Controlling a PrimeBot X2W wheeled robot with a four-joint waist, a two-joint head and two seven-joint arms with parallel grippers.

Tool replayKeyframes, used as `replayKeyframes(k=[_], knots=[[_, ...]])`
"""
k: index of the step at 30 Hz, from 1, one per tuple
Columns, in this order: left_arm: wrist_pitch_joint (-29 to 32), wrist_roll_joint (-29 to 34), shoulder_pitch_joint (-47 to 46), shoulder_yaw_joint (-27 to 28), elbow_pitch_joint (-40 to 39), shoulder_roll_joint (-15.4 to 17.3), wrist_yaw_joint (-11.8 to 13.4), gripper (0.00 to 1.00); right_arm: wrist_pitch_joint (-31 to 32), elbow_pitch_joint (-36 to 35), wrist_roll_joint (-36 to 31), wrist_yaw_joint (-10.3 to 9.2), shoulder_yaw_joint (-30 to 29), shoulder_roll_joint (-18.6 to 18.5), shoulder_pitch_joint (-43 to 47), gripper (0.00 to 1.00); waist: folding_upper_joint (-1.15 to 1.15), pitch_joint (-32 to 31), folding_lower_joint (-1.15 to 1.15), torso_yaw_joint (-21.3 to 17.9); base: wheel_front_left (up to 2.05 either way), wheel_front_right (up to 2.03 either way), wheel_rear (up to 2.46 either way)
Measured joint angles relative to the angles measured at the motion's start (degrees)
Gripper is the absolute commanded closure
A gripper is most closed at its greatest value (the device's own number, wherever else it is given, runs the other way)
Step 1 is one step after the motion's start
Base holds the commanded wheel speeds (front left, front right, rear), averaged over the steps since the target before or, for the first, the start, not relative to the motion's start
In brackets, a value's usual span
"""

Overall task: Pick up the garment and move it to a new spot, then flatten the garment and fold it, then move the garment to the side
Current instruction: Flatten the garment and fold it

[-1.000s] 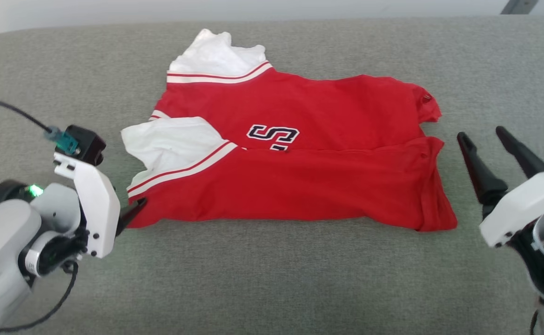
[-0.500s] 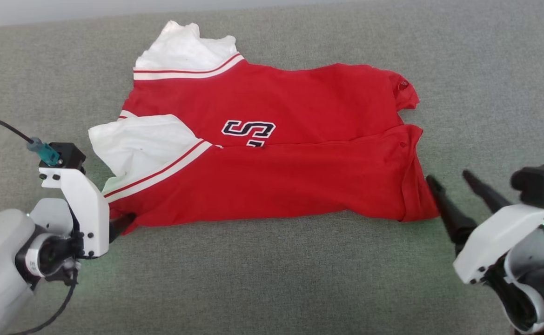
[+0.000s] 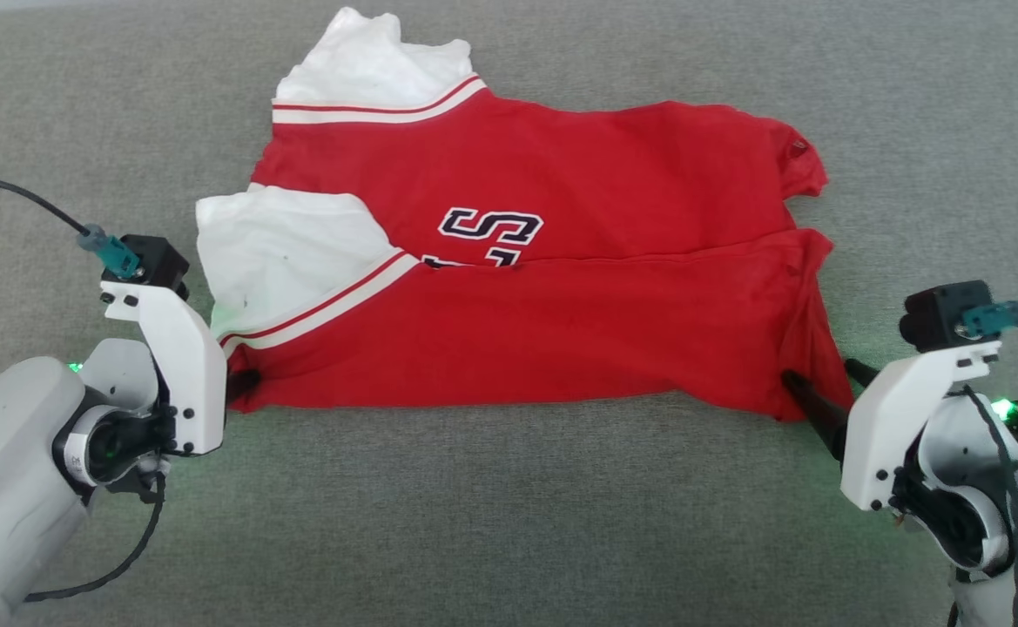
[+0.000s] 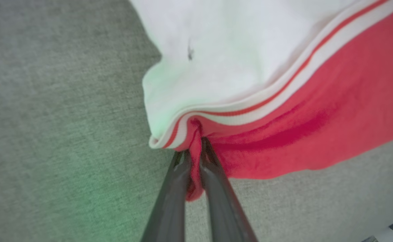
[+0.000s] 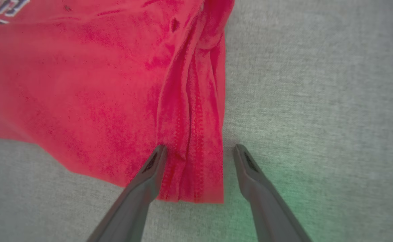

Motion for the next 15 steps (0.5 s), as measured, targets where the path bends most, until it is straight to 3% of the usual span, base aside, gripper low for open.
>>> replayKeyframes(k=[6, 7, 8, 9, 15], knots=[[-0.4, 0.7, -1.0, -0.4, 0.9, -1.2, -1.1, 1.00, 3.3, 6.1, 0.8, -0.01, 1.8, -0.7, -3.4, 0.00, 0.00, 0.6, 0.00, 1.3, 0.00, 0.00, 0.00], [-0.6, 0.8, -1.1, -0.4, 1.1, -1.4, -1.1, 1.00, 3.9, 6.8, 0.8, -0.01, 2.3, -1.2, -3.8, 0.18, 0.00, 0.6, 0.00, 1.5, 0.00, 0.00, 0.00], [-0.7, 0.9, -1.2, -0.4, 1.2, -1.6, -1.2, 1.00, 4.5, 7.3, 1.0, -0.01, 2.9, -1.6, -4.4, 0.87, 0.00, 0.7, 0.00, 1.6, 0.00, 0.00, 0.00], [-0.9, 0.9, -1.2, -0.4, 1.3, -1.6, -1.4, 1.00, 4.7, 7.6, 1.5, -0.01, 3.1, -1.9, -4.8, 1.00, 0.00, 0.7, 0.00, 1.7, 0.00, 0.00, 0.00], [-1.6, 0.7, -1.2, -0.1, 0.8, -1.1, -1.9, 1.00, 6.6, 7.2, 3.3, 0.01, 3.1, -3.3, -5.6, 1.00, 0.00, 0.2, 0.00, 2.1, 0.00, 0.00, 0.00]])
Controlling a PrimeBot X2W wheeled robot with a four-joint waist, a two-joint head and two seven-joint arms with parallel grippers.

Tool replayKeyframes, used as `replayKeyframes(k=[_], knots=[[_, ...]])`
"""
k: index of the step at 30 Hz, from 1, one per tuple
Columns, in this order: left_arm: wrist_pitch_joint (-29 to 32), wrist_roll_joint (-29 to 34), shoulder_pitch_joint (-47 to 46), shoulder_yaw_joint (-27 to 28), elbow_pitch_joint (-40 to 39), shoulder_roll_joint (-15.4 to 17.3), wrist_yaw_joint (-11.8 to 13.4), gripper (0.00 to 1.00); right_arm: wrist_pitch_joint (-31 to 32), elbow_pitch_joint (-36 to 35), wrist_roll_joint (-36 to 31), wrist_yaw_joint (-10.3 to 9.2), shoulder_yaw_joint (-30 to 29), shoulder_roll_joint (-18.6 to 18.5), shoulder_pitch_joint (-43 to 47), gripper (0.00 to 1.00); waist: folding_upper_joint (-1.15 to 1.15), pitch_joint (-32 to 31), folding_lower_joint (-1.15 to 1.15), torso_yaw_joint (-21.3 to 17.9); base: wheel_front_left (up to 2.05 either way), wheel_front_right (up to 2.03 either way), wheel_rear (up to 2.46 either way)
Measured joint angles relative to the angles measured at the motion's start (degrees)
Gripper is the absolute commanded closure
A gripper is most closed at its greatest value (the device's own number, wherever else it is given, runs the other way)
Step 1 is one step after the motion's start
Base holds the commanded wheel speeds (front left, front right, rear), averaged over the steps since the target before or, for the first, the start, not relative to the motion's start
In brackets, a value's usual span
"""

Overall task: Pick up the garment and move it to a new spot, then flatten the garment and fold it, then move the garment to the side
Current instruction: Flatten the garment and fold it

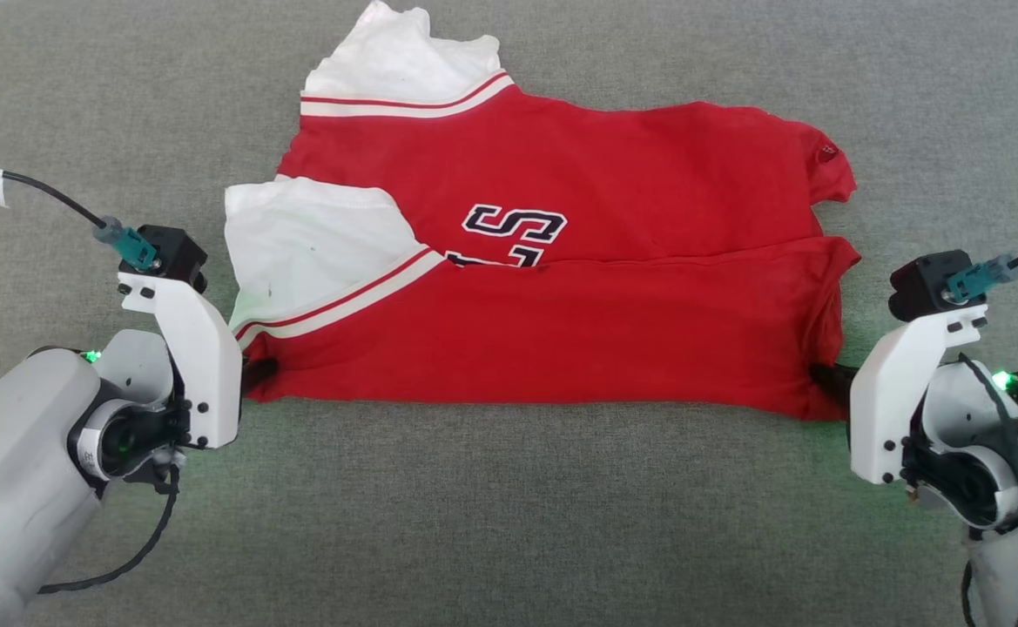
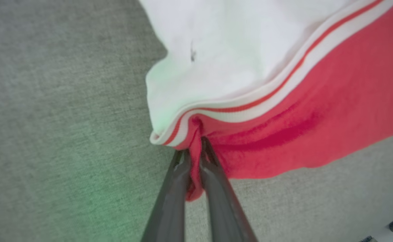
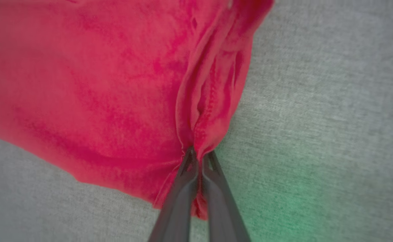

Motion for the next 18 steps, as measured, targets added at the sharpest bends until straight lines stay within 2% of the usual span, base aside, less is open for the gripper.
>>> replayKeyframes(k=[4, 9, 18], knots=[[0.3, 0.2, 0.2, 0.0, -3.0, 1.7, 0.6, 1.00, 1.9, -2.5, 1.1, 0.01, -1.0, -1.3, 0.5, 1.00, 0.00, -0.7, 0.00, 0.3, 0.00, 0.00, 0.00], [1.0, 0.3, 1.6, 0.1, -9.1, 5.2, 2.7, 1.00, 5.3, -7.1, 2.7, 0.01, -3.0, -2.9, 3.0, 1.00, 0.00, -1.9, 0.00, 1.0, 0.00, 0.00, 0.00], [1.1, 0.2, 7.4, 0.0, -24.5, 12.9, 9.7, 1.00, 13.6, -16.8, 5.4, 0.01, -6.9, -4.7, 9.5, 1.00, 0.00, -3.3, 0.00, 1.8, 0.00, 0.00, 0.00]])
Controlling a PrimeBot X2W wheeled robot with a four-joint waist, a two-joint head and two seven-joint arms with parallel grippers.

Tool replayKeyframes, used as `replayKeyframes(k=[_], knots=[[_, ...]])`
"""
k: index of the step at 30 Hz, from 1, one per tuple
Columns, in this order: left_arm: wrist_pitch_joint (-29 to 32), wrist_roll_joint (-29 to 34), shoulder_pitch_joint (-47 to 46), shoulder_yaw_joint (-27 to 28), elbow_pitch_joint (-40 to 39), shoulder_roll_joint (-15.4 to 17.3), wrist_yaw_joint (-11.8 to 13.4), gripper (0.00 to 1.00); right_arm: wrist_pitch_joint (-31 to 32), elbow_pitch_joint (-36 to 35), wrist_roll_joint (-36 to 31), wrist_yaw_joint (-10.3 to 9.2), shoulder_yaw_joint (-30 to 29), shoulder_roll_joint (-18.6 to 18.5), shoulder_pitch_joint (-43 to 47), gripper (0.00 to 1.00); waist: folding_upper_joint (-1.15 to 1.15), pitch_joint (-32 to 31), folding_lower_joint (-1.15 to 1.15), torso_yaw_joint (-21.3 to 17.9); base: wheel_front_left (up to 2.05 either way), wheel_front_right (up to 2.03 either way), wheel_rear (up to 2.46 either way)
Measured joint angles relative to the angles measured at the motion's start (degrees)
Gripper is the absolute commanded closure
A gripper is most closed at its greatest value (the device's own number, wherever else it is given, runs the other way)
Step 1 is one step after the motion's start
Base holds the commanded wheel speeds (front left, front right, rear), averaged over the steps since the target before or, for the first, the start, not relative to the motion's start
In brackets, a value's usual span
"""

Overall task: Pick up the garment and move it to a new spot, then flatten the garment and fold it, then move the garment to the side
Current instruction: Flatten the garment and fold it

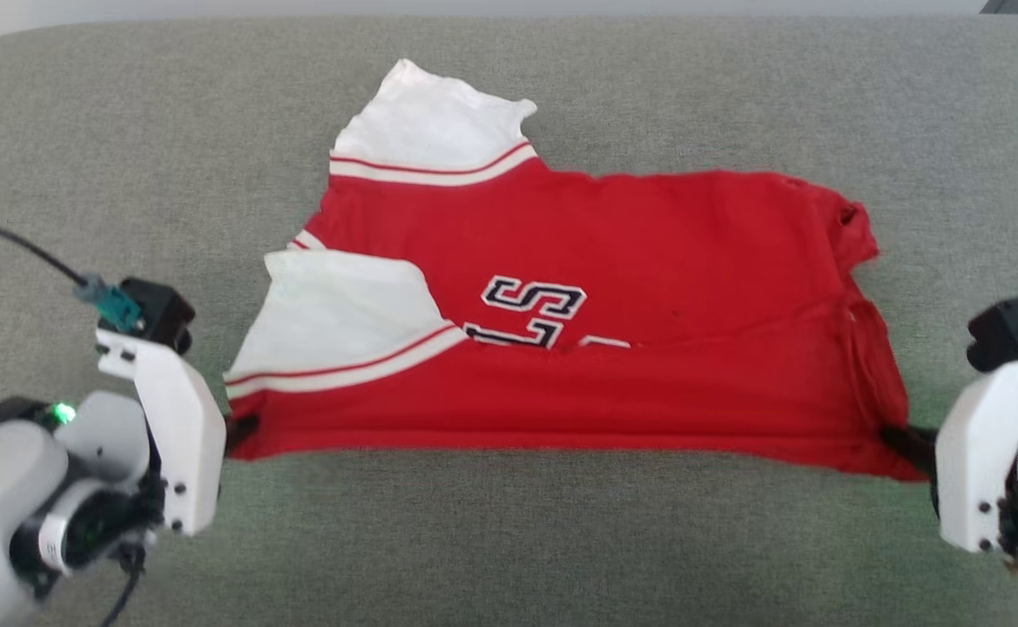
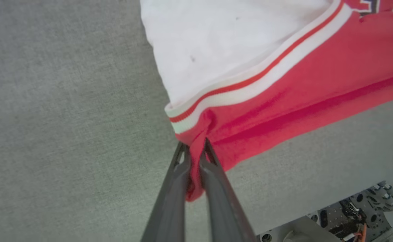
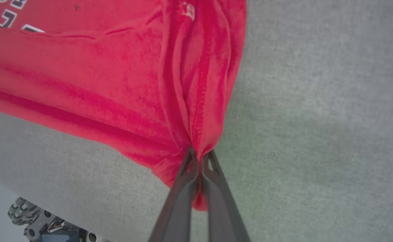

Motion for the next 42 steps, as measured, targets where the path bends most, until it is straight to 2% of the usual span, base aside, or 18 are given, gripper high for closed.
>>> replayKeyframes(k=[5, 9, 10, 11, 12, 13, 14, 15, 16, 22, 28, 35, 42], knots=[[-0.9, -0.9, 5.1, -1.0, -6.5, 2.2, 3.4, 1.00, 3.6, -3.5, 0.0, 0.00, -2.5, -0.1, 4.7, 1.00, 0.00, 0.2, 0.00, 0.3, 0.00, 0.00, 0.00], [-1.5, -1.0, 6.9, -1.6, -7.1, 1.8, 4.2, 1.00, 3.6, -3.7, -0.6, -0.01, -3.0, 0.9, 6.3, 1.00, 0.00, 0.4, 0.00, 0.4, 0.00, 0.00, 0.00], [-1.5, -1.4, 7.2, -1.7, -6.7, 1.5, 4.3, 1.00, 3.2, -3.4, -1.0, -0.01, -2.8, 1.3, 6.6, 0.72, 0.00, 0.4, 0.00, 0.4, 0.00, 0.00, 0.00], [-1.5, -1.6, 7.5, -1.9, -6.0, 0.9, 4.5, 1.00, 2.7, -2.8, -1.4, -0.01, -2.6, 1.6, 6.8, 0.53, 0.00, 0.3, 0.00, 0.4, 0.00, 0.00, 0.00], [-1.6, -1.6, 7.7, -2.1, -5.3, 0.4, 4.4, 0.89, 1.9, -2.2, -1.8, -0.01, -2.4, 2.1, 6.8, 0.06, 0.00, 0.3, 0.00, 0.3, 0.00, 0.00, 0.00], [-1.8, -1.5, 7.7, -2.2, -4.3, -0.1, 4.2, 0.89, 1.2, -1.4, -2.2, -0.01, -2.1, 2.6, 6.7, 0.06, 0.00, 0.2, 0.00, 0.2, 0.00, 0.00, 0.00], [-1.8, -1.6, 7.7, -2.2, -3.5, -0.6, 4.1, 0.64, 0.5, -0.6, -2.4, -0.01, -1.6, 3.0, 6.8, 0.00, 0.00, 0.2, 0.00, 0.1, 0.00, 0.00, 0.00], [-1.8, -1.6, 7.7, -2.3, -2.7, -0.9, 3.7, 0.37, -0.1, 0.1, -2.9, -0.01, -1.1, 3.4, 6.7, 0.00, 0.00, 0.1, 0.00, 0.0, 0.00, 0.00, 0.00], [-1.8, -1.6, 7.7, -2.4, -2.0, -1.0, 3.5, 0.00, -0.8, 0.7, -3.1, -0.01, -0.9, 3.6, 6.6, 0.00, 0.00, 0.0, 0.00, -0.1, 0.00, 0.00, 0.00], [-1.3, -1.7, 6.1, -1.2, -0.8, 0.2, 2.7, 0.00, -4.2, 0.6, -3.3, -0.02, -0.9, 4.3, 6.4, 0.00, 0.00, -0.7, 0.00, -1.3, 0.00, 0.00, 0.00], [-0.6, -0.9, 2.4, 1.2, -2.4, 4.9, 2.7, 0.00, -10.1, -3.7, -4.0, -0.02, -3.7, 7.1, 5.5, 0.00, 0.00, -1.0, 0.00, -3.5, 0.00, 0.00, 0.00], [-1.3, 2.3, -5.3, 4.5, -0.4, 6.2, -0.4, 0.00, -23.0, -8.2, -6.8, -0.02, -3.2, 11.5, 3.0, 0.00, 0.00, -0.6, 0.00, -7.0, 0.00, 0.00, 0.00], [-0.4, 4.7, -13.3, 5.8, 6.5, 3.9, -4.7, 0.00, -38.6, -8.6, -9.3, -0.02, -0.5, 14.4, -1.2, 0.00, 0.00, 1.0, 0.00, -11.7, 0.00, 0.00, 0.00]])
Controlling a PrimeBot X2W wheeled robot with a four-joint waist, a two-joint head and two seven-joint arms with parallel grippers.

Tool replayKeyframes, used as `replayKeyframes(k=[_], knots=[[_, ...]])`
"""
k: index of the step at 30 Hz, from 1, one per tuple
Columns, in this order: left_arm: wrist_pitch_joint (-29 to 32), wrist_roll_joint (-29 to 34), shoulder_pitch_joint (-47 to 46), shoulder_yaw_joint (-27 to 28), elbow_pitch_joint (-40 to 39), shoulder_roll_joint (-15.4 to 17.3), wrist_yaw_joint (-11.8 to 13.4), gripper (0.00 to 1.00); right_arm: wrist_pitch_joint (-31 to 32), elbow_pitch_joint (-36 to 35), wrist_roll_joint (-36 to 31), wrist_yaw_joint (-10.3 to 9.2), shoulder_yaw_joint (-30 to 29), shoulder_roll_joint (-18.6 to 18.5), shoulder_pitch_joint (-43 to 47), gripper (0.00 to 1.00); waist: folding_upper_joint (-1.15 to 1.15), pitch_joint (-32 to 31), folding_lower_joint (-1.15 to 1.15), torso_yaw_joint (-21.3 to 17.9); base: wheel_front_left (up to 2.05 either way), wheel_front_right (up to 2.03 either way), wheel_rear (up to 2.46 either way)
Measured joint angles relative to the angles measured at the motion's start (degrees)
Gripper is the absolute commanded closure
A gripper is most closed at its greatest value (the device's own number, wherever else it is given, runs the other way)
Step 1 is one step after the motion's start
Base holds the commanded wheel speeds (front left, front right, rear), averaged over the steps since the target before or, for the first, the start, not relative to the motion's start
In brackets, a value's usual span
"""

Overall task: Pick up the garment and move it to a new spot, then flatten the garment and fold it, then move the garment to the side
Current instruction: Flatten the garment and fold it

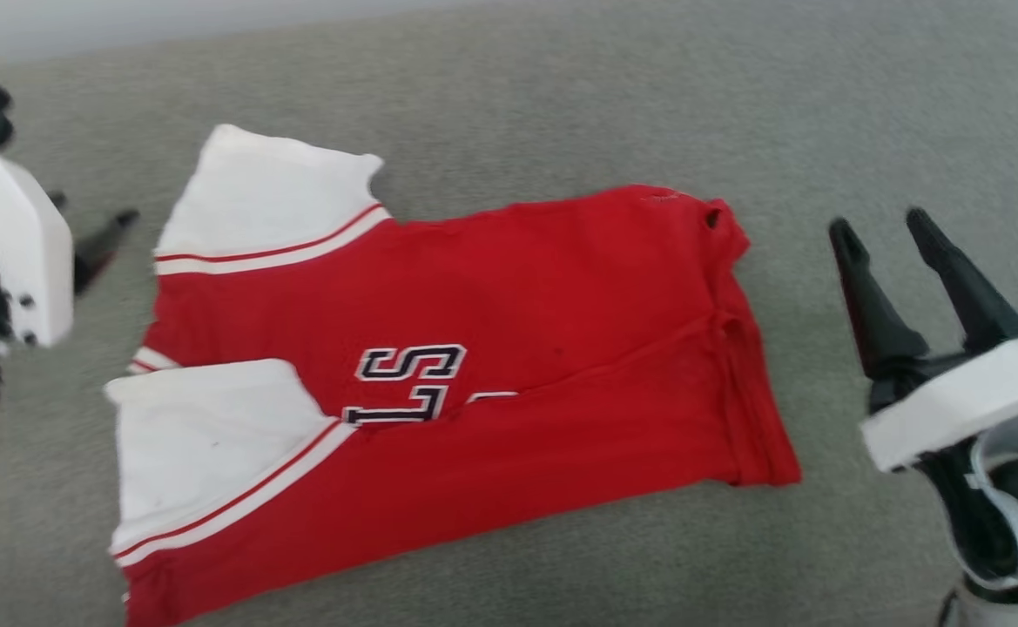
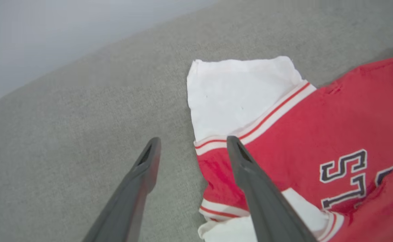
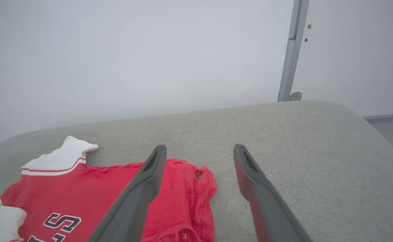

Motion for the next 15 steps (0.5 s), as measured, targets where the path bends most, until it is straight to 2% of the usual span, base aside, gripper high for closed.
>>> replayKeyframes(k=[6, 7, 12, 15], knots=[[0.2, 2.2, -5.0, 0.5, 6.5, -2.2, -2.3, 0.00, -8.9, 3.3, -0.6, 0.00, 4.3, 1.2, -2.0, 0.00, 0.00, 2.4, 0.00, -4.5, 0.00, 0.00, 0.00], [0.4, 2.5, -7.0, 0.7, 9.1, -2.9, -3.3, 0.00, -10.9, 4.3, -0.6, 0.00, 5.4, 1.4, -2.7, 0.00, 0.00, 3.5, 0.00, -5.7, 0.00, 0.00, 0.00], [1.6, 3.4, -10.8, 0.5, 15.6, -4.8, -5.5, 0.00, -13.8, 6.5, 0.0, 0.00, 7.1, 1.8, -4.1, 0.00, 0.00, 6.6, 0.00, -8.4, 0.00, 0.00, 0.00], [2.7, 4.1, -12.4, 0.1, 19.4, -5.8, -5.8, 0.00, -15.0, 7.5, 0.4, 0.00, 7.7, 2.0, -5.3, 0.00, 0.00, 8.4, 0.00, -9.7, 0.00, 0.00, 0.00]])
